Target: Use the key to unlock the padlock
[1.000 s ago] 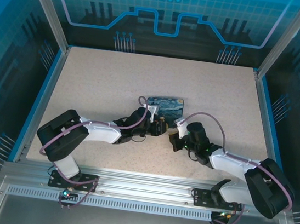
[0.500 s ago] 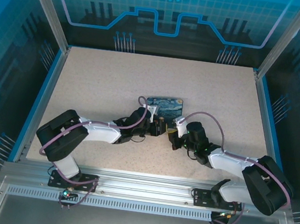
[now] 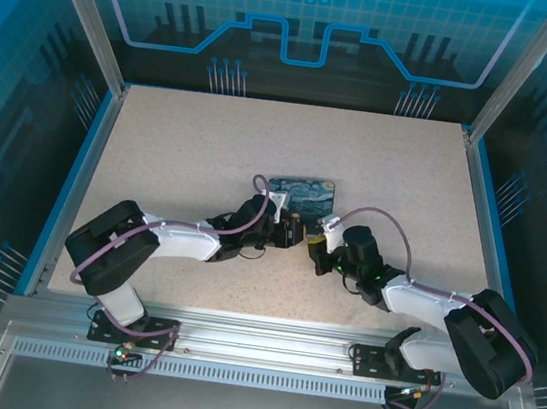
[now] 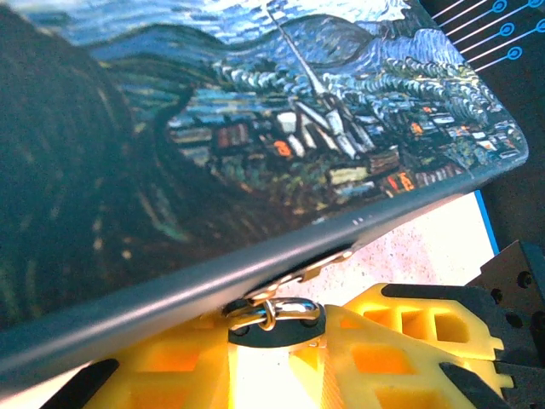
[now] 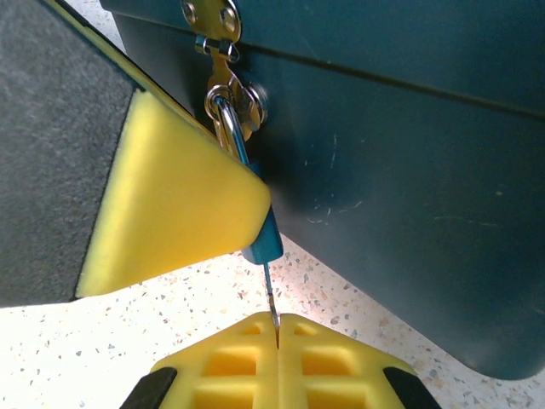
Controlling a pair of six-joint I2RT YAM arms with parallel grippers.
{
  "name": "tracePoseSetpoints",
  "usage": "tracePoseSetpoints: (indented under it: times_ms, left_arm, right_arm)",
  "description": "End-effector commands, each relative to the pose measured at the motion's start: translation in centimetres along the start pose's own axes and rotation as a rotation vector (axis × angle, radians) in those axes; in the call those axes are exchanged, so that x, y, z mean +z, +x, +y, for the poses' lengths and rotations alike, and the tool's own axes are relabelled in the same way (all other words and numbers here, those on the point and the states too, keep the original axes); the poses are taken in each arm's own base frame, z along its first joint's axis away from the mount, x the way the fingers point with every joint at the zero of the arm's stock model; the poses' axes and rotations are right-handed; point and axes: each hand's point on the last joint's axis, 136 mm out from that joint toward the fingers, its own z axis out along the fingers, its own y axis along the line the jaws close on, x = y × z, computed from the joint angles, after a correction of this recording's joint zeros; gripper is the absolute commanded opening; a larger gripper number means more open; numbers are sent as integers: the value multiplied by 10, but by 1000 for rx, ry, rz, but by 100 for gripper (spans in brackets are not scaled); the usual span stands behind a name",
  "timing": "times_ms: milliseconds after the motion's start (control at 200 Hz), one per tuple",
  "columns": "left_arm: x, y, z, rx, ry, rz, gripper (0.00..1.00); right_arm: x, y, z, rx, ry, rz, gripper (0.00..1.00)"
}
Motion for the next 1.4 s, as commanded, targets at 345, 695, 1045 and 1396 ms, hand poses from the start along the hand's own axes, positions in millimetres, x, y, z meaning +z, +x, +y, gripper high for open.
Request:
tracePoseSetpoints:
  times_ms: [345,695,1045,1396]
  left_arm:
    - [-9,-20,-39,-9,120,-40,26]
    - [-8,-20,-41,-26,124,-32,26]
    - [-11,-19,-37,-33,83,-12,29]
    - [-4,-14,-30,-40,68,0,29]
  right_arm:
    - [4,-20,6,-20,-39,-92,0]
    - [6,-29,7,-46,-41,-132,0]
    - [6,-38,9,-67,-51,-183,0]
    - [8,-35,11,-37,-70,-177,0]
